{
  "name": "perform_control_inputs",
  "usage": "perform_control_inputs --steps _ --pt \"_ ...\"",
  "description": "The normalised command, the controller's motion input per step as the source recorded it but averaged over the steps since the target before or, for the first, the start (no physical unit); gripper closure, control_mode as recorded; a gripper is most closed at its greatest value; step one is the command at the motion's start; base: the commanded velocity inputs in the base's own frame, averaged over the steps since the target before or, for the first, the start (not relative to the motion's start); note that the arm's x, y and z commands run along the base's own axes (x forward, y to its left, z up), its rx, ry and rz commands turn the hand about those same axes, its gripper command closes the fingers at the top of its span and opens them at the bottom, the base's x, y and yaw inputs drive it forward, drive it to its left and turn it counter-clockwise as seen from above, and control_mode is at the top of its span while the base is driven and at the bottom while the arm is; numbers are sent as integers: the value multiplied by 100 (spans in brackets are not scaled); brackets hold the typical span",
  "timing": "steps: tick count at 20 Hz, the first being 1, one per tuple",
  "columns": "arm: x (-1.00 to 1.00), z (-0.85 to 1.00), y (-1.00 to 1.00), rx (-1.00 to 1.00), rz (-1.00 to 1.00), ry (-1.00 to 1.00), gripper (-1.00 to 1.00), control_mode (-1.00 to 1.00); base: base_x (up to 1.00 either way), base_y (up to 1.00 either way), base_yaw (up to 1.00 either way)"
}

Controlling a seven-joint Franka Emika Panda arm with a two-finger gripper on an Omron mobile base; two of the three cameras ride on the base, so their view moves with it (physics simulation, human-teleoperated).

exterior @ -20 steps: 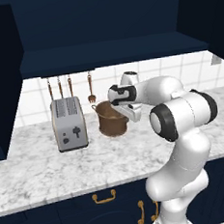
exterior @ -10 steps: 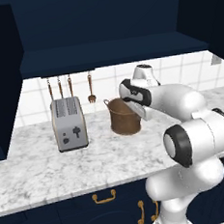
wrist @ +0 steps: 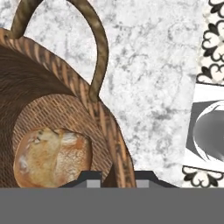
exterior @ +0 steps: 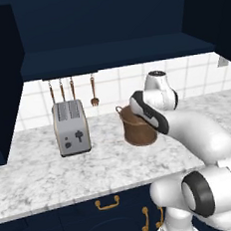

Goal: Open the cabinet, pick up the bread from the cabinet and place it in the basket. Then move the basket to the dining counter.

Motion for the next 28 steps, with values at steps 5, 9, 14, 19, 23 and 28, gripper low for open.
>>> perform_control_inputs --steps 5,9,14,19,23,28 --pt "-69 86 0 0 -1 -8 100 -100 0 0 0" --pt "-66 72 0 0 0 -1 100 -100 0 0 0" --pt "-72 63 0 0 2 0 100 -100 0 0 0" --pt "-68 70 0 0 5 0 100 -100 0 0 0" --pt "-49 16 -13 0 1 0 100 -100 0 0 0" --pt "-58 -1 -4 0 0 -2 100 -100 0 0 0"
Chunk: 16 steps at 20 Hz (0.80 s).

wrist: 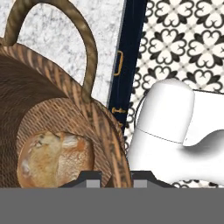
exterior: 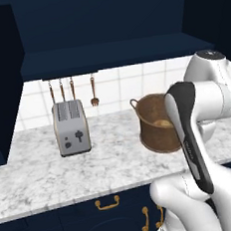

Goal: Open the cabinet, pick up the bread from the cabinet and place it in the basket. Then move the basket to the dining counter.

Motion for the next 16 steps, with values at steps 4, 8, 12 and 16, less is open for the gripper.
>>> perform_control_inputs --steps 4,8,12,16 --pt "-5 0 0 0 0 0 100 -100 0 0 0" --pt "0 0 0 0 0 0 100 -100 0 0 0" --pt "0 0 0 0 0 0 100 -100 0 0 0" --pt "0 0 0 0 0 0 100 100 -33 0 0"
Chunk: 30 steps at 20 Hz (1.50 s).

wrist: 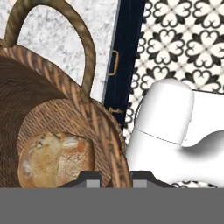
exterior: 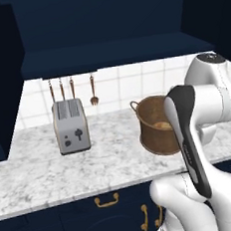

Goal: Open the cabinet, pick up the bread from the cabinet and place it in the basket. Then move the basket to the dining counter.

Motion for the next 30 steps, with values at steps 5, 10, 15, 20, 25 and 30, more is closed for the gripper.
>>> perform_control_inputs --steps 5,10,15,20,25,30 --pt "0 0 0 0 0 0 100 100 -74 -2 -19" --pt "0 0 0 0 0 0 100 100 -80 -7 -44" --pt "0 0 0 0 0 0 100 100 -49 -8 -68" --pt "0 0 0 0 0 0 100 100 -9 -3 -81" --pt "0 0 0 0 0 0 100 100 0 -8 -83" --pt "0 0 0 0 0 0 100 100 0 -7 -83"
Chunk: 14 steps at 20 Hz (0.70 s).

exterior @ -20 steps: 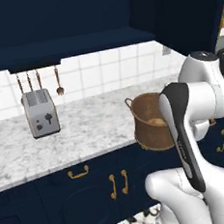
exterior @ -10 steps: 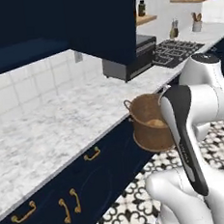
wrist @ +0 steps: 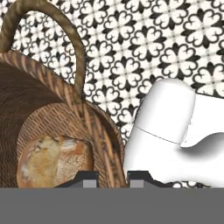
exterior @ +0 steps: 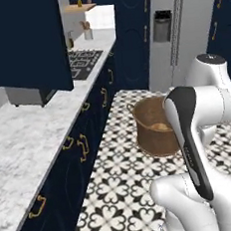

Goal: Open the cabinet, pick up the bread from the cabinet and place it in the basket. Then move the basket to the dining counter.

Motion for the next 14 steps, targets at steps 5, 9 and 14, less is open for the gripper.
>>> perform_control_inputs --steps 5,9,14 --pt "0 0 0 0 0 0 100 100 0 -11 -83" --pt "0 0 0 0 0 0 100 100 0 -14 -82" --pt "0 0 0 0 0 0 100 100 0 -17 -82"
